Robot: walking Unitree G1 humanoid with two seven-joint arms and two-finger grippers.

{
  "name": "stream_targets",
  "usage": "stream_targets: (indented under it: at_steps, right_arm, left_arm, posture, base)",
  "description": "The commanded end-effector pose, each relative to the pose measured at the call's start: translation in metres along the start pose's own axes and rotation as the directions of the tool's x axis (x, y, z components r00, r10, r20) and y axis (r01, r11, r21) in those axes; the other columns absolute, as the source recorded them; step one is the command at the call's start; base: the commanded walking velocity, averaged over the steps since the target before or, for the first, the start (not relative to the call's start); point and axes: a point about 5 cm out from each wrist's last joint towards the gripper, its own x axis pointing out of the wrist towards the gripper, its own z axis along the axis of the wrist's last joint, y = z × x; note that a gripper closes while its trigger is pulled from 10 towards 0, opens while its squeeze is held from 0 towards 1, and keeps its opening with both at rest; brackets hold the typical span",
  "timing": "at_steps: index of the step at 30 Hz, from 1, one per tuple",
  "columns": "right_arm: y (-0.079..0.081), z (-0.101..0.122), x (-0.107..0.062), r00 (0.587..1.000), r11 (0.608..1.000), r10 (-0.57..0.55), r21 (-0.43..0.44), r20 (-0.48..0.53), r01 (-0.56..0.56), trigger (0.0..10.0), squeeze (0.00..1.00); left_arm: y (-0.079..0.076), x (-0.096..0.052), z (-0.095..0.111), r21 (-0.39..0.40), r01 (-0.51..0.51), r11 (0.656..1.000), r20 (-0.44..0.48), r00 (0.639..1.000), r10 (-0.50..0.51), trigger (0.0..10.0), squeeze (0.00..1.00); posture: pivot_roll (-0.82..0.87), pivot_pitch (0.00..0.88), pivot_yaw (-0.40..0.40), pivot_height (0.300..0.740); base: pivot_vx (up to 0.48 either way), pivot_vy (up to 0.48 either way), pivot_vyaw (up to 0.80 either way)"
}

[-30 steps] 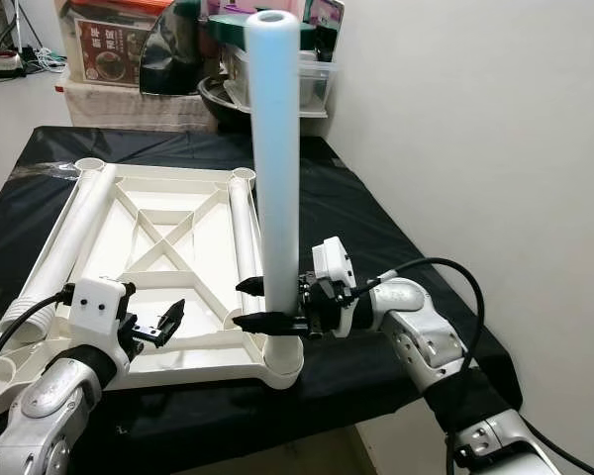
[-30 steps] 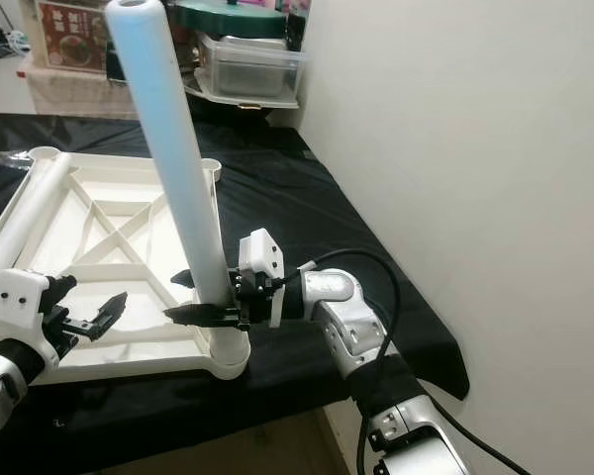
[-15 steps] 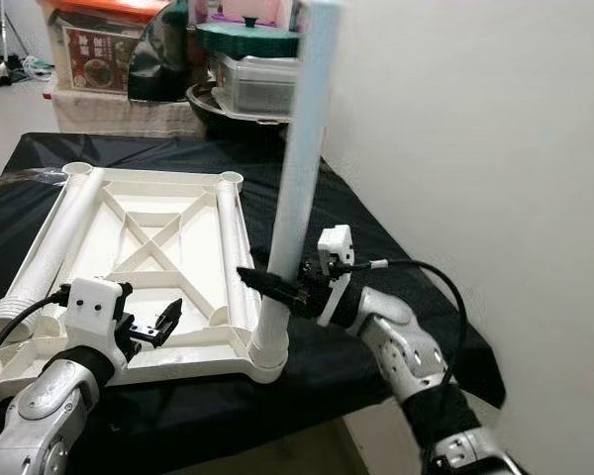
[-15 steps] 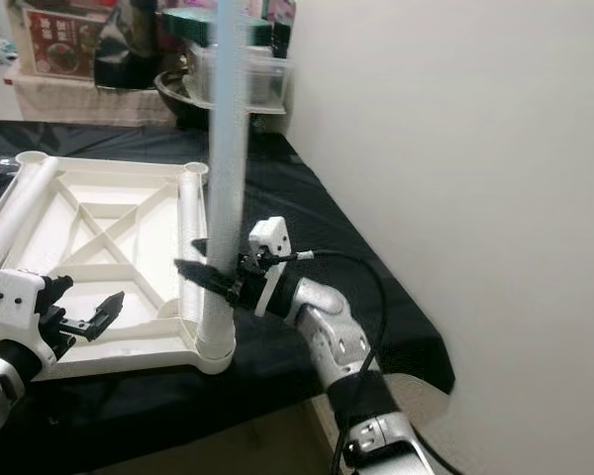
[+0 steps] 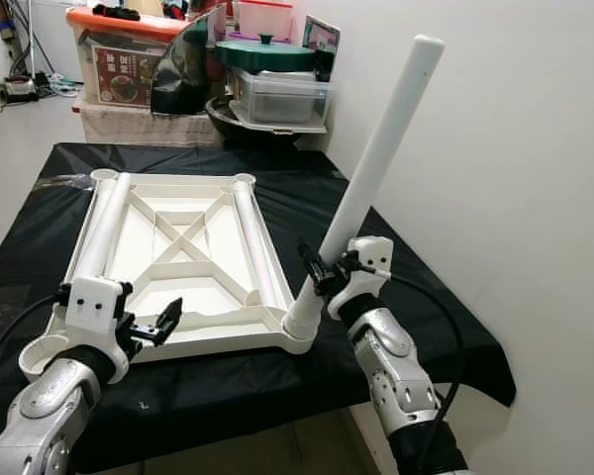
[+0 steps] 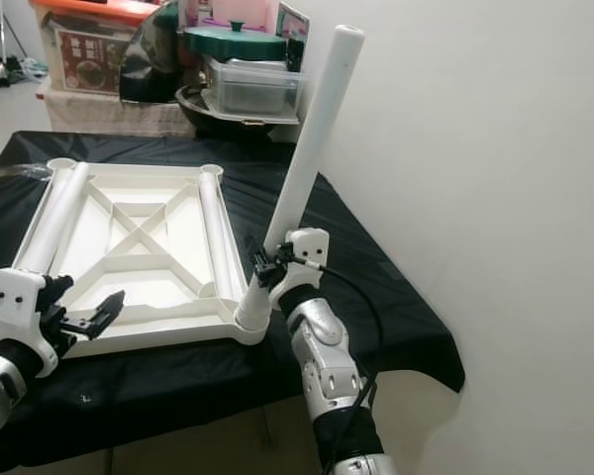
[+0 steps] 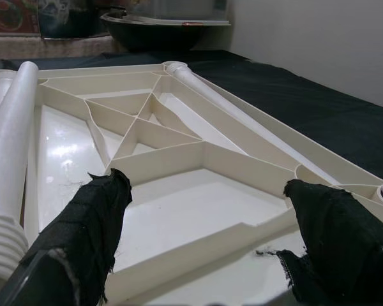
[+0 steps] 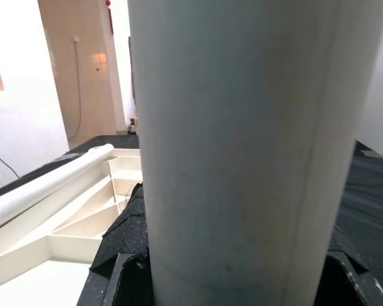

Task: Building children table

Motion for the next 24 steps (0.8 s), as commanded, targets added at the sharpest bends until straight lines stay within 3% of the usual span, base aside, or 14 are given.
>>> stream_targets:
  at_steps: [1, 3, 5, 8, 9, 10, 11, 12, 14, 15, 16, 17, 19, 24]
  right_arm:
    - [0.0, -0.01, -0.005, 0.998, 1.0, 0.025, 0.012, -0.051, -0.025, 0.0, 0.0]
    - [0.013, -0.007, -0.004, 0.974, 0.974, 0.22, 0.063, -0.047, -0.217, 0.0, 0.0]
    - [0.017, -0.006, -0.004, 0.953, 0.952, 0.299, 0.08, -0.051, -0.295, 0.0, 0.0]
    - [0.026, 0.003, -0.009, 0.832, 0.834, 0.551, 0.079, -0.064, -0.546, 0.0, 0.0]
    - [0.026, 0.003, -0.009, 0.832, 0.834, 0.551, 0.079, -0.064, -0.546, 0.0, 0.0]
    - [0.028, 0.006, -0.012, 0.769, 0.773, 0.635, 0.083, -0.075, -0.629, 0.0, 0.0]
    - [0.028, 0.006, -0.012, 0.769, 0.773, 0.635, 0.083, -0.075, -0.629, 0.0, 0.0]
    - [0.029, 0.008, -0.014, 0.728, 0.733, 0.681, 0.087, -0.083, -0.675, 0.0, 0.0]
    - [0.029, 0.008, -0.014, 0.728, 0.733, 0.681, 0.087, -0.083, -0.675, 0.0, 0.0]
    - [0.03, 0.01, -0.016, 0.681, 0.687, 0.727, 0.091, -0.09, -0.721, 0.0, 0.0]
    - [0.031, 0.012, -0.02, 0.592, 0.602, 0.798, 0.107, -0.117, -0.791, 0.0, 0.0]
    - [0.031, 0.012, -0.02, 0.592, 0.602, 0.798, 0.107, -0.117, -0.791, 0.0, 0.0]
    - [0.032, 0.011, -0.026, 0.464, 0.485, 0.872, 0.139, -0.157, -0.864, 0.0, 0.0]
    - [0.031, 0.01, -0.027, 0.413, 0.44, 0.893, 0.147, -0.181, -0.886, 0.0, 0.0]
  left_arm:
    - [-0.003, 0.003, -0.002, -0.019, 0.007, 1.0, -0.01, 1.0, -0.007, 10.0, 0.0]
    - [-0.003, 0.002, -0.001, -0.021, 0.011, 1.0, -0.01, 1.0, -0.011, 10.0, 0.0]
    - [-0.003, 0.002, -0.001, -0.021, 0.012, 1.0, -0.011, 1.0, -0.013, 10.0, 0.0]
    - [-0.003, 0.002, -0.001, -0.021, 0.017, 1.0, -0.011, 1.0, -0.017, 10.0, 0.0]
    - [-0.003, 0.002, -0.001, -0.021, 0.017, 1.0, -0.011, 1.0, -0.017, 10.0, 0.0]
    - [-0.003, 0.003, -0.001, -0.023, 0.018, 1.0, -0.011, 1.0, -0.018, 10.0, 0.0]
    - [-0.003, 0.003, -0.001, -0.023, 0.018, 1.0, -0.011, 1.0, -0.018, 10.0, 0.0]
    - [-0.003, 0.003, -0.001, -0.024, 0.018, 1.0, -0.012, 1.0, -0.019, 10.0, 0.0]
    - [-0.003, 0.003, -0.001, -0.024, 0.018, 1.0, -0.012, 1.0, -0.019, 10.0, 0.0]
    - [-0.003, 0.002, -0.001, -0.025, 0.019, 1.0, -0.012, 1.0, -0.019, 10.0, 0.0]
    - [-0.003, 0.001, -0.002, -0.027, 0.018, 0.999, -0.014, 1.0, -0.019, 10.0, 0.0]
    - [-0.003, 0.001, -0.002, -0.027, 0.018, 0.999, -0.014, 1.0, -0.019, 10.0, 0.0]
    - [-0.002, -0.002, -0.003, -0.029, 0.015, 0.999, -0.017, 1.0, -0.016, 10.0, 0.0]
    - [-0.002, -0.003, -0.003, -0.029, 0.011, 1.0, -0.019, 1.0, -0.012, 10.0, 0.0]
  posture:
    - [0.14, 0.0, -0.141, 0.74]
    - [0.14, 0.0, -0.142, 0.74]
    - [0.14, 0.0, -0.143, 0.74]
    - [0.14, 0.0, -0.145, 0.74]
    - [0.14, 0.0, -0.145, 0.74]
    - [0.15, 0.0, -0.149, 0.74]
    - [0.15, 0.0, -0.149, 0.74]
    - [0.15, 0.0, -0.149, 0.74]
    - [0.15, 0.0, -0.149, 0.74]
    - [0.16, 0.0, -0.161, 0.74]
    - [0.17, 0.0, -0.176, 0.74]
    - [0.17, 0.0, -0.176, 0.74]
    - [0.18, 0.0, -0.183, 0.74]
    - [0.18, 0.0, -0.186, 0.74]
  base:
    - [0.0, 0.0, 0.0]
    - [0.0, 0.0, 0.0]
    - [0.0, 0.0, 0.0]
    - [0.0, 0.0, 0.0]
    - [0.0, 0.0, 0.0]
    - [0.0, 0.0, 0.0]
    - [0.0, 0.0, 0.0]
    - [0.0, 0.0, 0.0]
    - [0.0, 0.0, 0.0]
    - [0.0, 0.0, 0.0]
    - [0.0, 0.0, 0.0]
    - [0.0, 0.0, 0.0]
    - [0.0, 0.0, 0.0]
    - [0.0, 0.0, 0.0]
